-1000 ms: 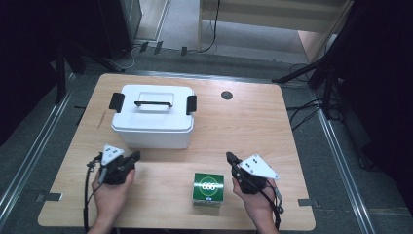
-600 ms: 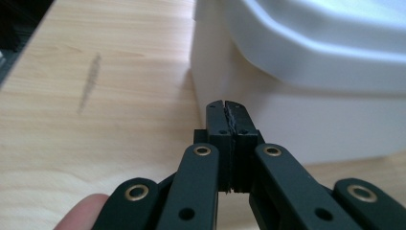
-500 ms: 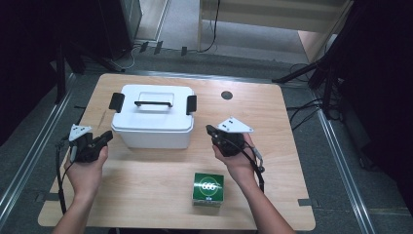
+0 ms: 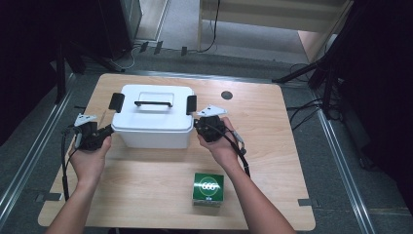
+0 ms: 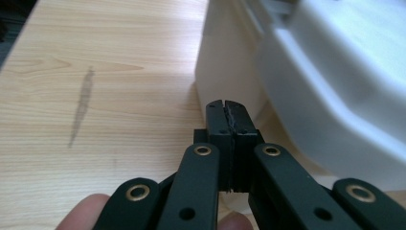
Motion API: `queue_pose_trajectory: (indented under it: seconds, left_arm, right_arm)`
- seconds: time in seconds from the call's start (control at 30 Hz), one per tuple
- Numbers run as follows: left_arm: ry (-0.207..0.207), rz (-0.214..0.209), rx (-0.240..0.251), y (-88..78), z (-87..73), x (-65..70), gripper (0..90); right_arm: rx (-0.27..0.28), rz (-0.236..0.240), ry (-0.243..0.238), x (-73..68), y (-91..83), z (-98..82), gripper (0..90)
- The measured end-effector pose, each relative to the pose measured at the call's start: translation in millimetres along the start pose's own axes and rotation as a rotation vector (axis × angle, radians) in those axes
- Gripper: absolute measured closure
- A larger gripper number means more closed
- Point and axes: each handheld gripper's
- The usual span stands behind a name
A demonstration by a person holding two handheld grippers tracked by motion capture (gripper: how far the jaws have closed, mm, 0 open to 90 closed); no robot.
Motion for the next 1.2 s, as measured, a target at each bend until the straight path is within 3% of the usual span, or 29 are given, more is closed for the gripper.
queue_pose_trajectory:
  seconds: [0.1,0.2,0.27,0.43,0.63,0.83,0.93,1.07,1.2]
  left_arm:
    - [0.000,0.008,0.000,0.7,-0.6,3.8,90.0]
    - [0.010,0.004,-0.003,0.1,-1.6,7.4,90.0]
    - [0.025,0.002,-0.010,-0.5,-2.7,11.4,90.0]
    - [0.041,-0.008,-0.011,-0.3,-7.1,26.8,90.0]
    - [0.055,-0.028,-0.012,0.9,-12.1,45.3,90.0]
    - [0.050,-0.042,-0.001,-0.8,-18.6,56.0,90.0]
    - [0.072,-0.044,0.001,-1.8,-21.4,62.6,90.0]
    - [0.069,-0.058,-0.001,-2.7,-23.9,66.7,90.0]
    - [0.075,-0.049,0.006,-4.6,-27.6,73.3,90.0]
  right_arm:
    - [0.001,0.004,-0.013,-2.5,3.3,-2.0,90.0]
    - [0.009,0.025,0.030,1.3,1.4,-5.6,90.0]
    - [0.012,0.023,0.028,3.7,-0.3,-7.4,90.0]
    - [0.016,0.034,0.044,14.0,-9.5,-15.4,90.0]
    - [0.021,0.010,0.060,23.7,-24.2,-25.9,90.0]
    - [0.035,0.018,0.088,28.7,-36.0,-37.4,90.0]
    - [0.034,0.002,0.086,30.6,-41.3,-41.0,90.0]
    - [0.041,0.019,0.111,34.5,-47.1,-46.8,90.0]
    - [0.044,0.014,0.116,35.3,-52.1,-51.3,90.0]
Point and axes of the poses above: each handheld gripper's, and its own axes: y roughly forward along the jaws, z roughly out of its top, x roughly to its right, and after that the axes turned 1 degree about -x, right-handed
